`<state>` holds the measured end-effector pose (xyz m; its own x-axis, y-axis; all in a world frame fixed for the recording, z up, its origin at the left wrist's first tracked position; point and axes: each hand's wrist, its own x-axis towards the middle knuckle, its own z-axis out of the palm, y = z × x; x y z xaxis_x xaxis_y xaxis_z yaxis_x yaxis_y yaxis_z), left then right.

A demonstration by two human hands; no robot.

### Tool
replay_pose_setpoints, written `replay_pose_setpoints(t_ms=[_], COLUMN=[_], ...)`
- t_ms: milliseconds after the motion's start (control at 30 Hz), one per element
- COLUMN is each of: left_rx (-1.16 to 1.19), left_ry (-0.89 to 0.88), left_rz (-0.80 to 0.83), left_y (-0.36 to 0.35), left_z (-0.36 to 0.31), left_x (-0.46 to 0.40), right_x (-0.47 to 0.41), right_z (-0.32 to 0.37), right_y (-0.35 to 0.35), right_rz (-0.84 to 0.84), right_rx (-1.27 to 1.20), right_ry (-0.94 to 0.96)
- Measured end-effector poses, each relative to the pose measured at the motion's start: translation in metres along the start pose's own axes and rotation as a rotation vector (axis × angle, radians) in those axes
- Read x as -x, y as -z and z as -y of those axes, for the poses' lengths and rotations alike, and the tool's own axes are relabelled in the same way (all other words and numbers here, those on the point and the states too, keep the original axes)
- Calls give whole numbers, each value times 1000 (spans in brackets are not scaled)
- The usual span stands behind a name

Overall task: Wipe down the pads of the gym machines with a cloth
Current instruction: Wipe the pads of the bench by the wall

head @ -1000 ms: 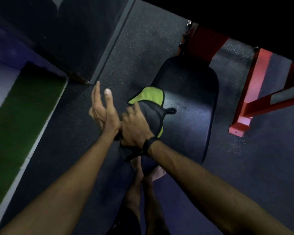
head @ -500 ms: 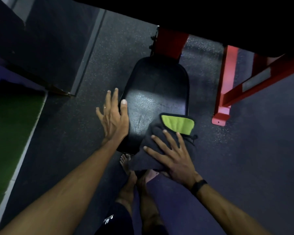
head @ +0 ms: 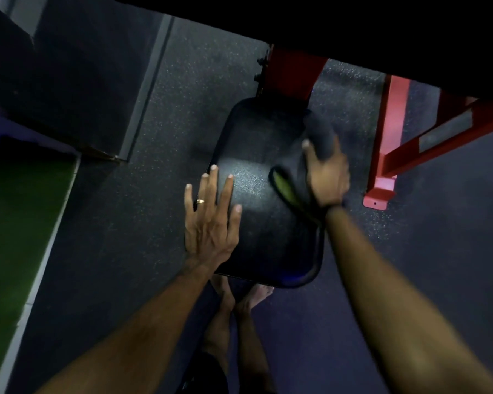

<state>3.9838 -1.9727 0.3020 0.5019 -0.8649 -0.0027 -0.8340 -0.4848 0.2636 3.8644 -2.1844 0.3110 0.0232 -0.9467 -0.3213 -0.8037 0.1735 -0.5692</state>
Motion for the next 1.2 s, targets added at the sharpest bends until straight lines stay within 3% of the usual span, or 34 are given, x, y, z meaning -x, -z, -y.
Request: replay_pose_setpoints(t_ms=[100,167,267,367,467,600,700,800,967,1033,1100,1200], left_rx=[-7,-13,-5,20,31,56,77,161,249,247,247,241], left_ry=[-9,6,5,21,38,56,63,130,231,231,232,210], left_rz=[-5,-7,1,2,-8,-22,-42,-115,-246,-237,-216,-209], left_y=[0,-1,-1,-1,-1,-2,-3,-3,4,5,3,0], left_z=[1,1,1,1,0,1,2,2,-5,-5,-4,-3], left_x=[-2,-4,-1,-2,0,-3,0,-1,2,1,1,2], right_x=[-67,-65,15,120,164,65,-21,-29,37,51,50,4], right_z=[36,37,-4,-56,-75,-29,30,66,46,19,-8,1], right_y=[-5,-6,4,12,14,4,-19,-44,-44,-23,0,2], right_rz=[30,27,-41,-34,-45,-69,-150,-226,-54,10,-11,-160], right_rx=[-15,12,91,100,99,191,320,514,613,607,627,455], right_ry=[-6,44,214,194,136,270,223,199,767,876,773,370])
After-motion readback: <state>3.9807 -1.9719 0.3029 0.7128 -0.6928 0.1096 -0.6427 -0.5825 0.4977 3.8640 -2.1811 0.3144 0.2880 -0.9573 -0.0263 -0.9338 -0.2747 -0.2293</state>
